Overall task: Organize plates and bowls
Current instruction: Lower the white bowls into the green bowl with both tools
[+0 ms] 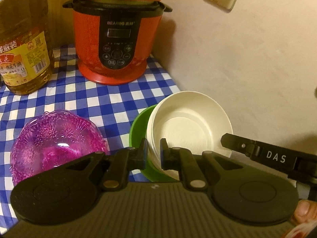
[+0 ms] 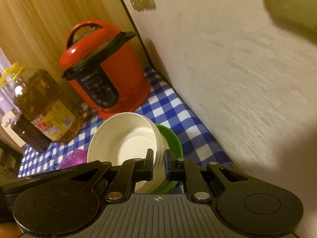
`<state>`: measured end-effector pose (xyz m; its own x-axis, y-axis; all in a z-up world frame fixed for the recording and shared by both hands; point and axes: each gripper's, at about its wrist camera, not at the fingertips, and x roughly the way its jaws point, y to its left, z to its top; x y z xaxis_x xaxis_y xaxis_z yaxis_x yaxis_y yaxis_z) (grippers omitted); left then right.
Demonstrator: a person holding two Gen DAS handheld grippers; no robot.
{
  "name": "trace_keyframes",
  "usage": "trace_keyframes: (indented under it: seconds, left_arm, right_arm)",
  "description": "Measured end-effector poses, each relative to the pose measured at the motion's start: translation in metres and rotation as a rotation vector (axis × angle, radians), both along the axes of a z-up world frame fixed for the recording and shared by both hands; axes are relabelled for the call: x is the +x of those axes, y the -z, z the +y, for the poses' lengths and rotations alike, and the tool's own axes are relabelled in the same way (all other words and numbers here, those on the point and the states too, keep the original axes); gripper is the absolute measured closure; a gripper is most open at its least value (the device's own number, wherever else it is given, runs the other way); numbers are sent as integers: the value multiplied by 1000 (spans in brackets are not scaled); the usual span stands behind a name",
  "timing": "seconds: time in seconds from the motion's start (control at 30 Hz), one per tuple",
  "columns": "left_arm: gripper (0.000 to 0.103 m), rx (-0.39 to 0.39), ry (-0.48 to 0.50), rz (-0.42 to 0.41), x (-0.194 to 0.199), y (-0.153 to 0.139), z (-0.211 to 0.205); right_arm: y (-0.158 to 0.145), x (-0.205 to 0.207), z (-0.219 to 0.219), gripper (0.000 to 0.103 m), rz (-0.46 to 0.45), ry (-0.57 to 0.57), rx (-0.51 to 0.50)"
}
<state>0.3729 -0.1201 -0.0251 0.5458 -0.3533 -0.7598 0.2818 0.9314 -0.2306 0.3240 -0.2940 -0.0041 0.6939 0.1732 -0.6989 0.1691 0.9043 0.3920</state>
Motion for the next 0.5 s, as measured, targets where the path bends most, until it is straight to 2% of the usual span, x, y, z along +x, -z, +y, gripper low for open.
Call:
trace_keyframes:
  seconds: [0.5]
  left_arm:
    - [92, 110, 58, -3, 13, 26, -15]
  right_arm:
    - [36, 17, 6, 92, 55, -39, -78]
